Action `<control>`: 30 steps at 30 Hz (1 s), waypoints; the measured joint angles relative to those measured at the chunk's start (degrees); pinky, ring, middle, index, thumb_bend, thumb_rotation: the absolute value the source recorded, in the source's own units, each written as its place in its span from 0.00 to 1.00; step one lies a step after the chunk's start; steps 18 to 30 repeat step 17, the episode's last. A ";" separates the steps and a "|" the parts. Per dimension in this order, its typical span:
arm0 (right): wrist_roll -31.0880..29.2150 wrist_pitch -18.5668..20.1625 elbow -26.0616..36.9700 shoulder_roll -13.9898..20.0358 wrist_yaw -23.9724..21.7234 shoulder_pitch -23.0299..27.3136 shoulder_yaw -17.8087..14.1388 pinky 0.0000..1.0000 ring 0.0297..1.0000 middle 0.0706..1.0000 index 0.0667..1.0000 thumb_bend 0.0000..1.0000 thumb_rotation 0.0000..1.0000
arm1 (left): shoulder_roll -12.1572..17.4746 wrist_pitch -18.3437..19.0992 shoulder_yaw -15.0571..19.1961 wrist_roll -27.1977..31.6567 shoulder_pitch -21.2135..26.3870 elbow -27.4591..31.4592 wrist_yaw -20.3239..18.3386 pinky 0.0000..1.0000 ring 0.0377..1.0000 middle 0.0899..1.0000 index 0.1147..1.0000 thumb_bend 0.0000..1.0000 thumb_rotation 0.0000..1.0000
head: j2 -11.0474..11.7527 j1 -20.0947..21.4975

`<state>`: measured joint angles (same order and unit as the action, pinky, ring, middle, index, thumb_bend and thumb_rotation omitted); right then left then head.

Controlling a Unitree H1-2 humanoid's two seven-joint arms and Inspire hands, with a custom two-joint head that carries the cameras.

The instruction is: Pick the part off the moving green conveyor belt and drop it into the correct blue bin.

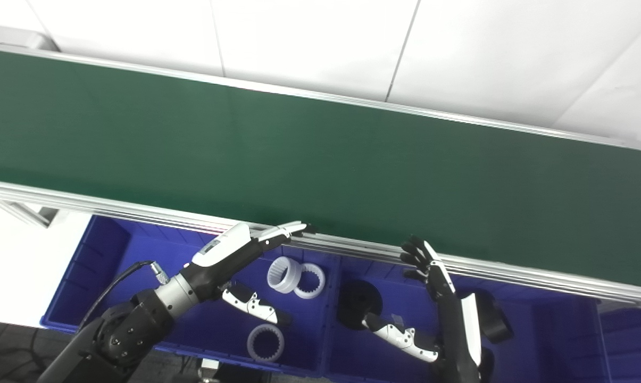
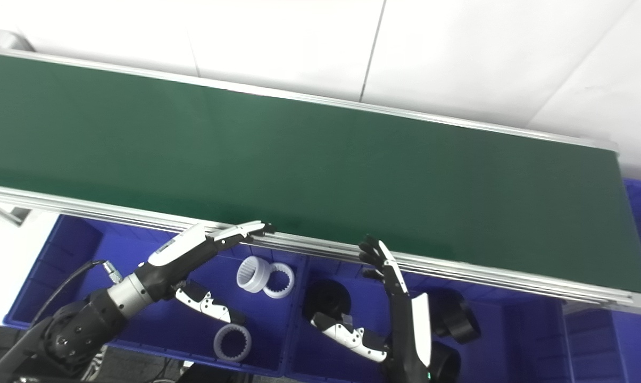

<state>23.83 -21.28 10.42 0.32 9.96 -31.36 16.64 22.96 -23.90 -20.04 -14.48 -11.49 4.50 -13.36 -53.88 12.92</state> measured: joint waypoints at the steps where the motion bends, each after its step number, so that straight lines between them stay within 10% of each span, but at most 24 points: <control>1: 0.03 0.01 0.00 -0.11 -0.04 -0.07 0.03 0.71 0.80 0.84 0.87 0.82 0.46 | -0.36 -0.02 -0.02 1.89 0.17 -0.58 -0.36 0.83 0.92 0.95 0.90 0.44 0.40 | 0.00 0.96; 5: 0.41 0.19 0.02 -0.73 -0.14 -0.14 0.06 0.71 0.81 0.84 0.88 0.81 0.47 | -2.19 -0.25 0.17 5.55 0.61 -3.91 -1.28 0.88 0.94 0.97 0.93 0.51 0.81 | -0.09 1.85; 9: 1.20 0.59 0.03 -1.27 -0.37 -0.52 0.12 0.71 0.81 0.84 0.88 0.81 0.47 | -3.06 0.26 0.70 10.17 0.59 -6.04 -3.24 0.91 0.95 0.97 0.93 0.49 0.78 | -0.18 1.50; 17: 1.15 0.83 0.03 -1.26 -0.81 -0.56 0.07 0.72 0.80 0.84 0.88 0.80 0.45 | -3.69 7.07 2.23 12.93 -0.06 -2.82 -5.87 0.94 0.98 0.98 0.98 0.78 0.79 | 0.09 1.41; 30: 1.15 0.83 0.03 -1.26 -0.81 -0.56 0.07 0.72 0.80 0.84 0.88 0.80 0.45 | -3.69 7.07 2.23 12.93 -0.06 -2.82 -5.87 0.94 0.98 0.98 0.98 0.78 0.79 | 0.09 1.41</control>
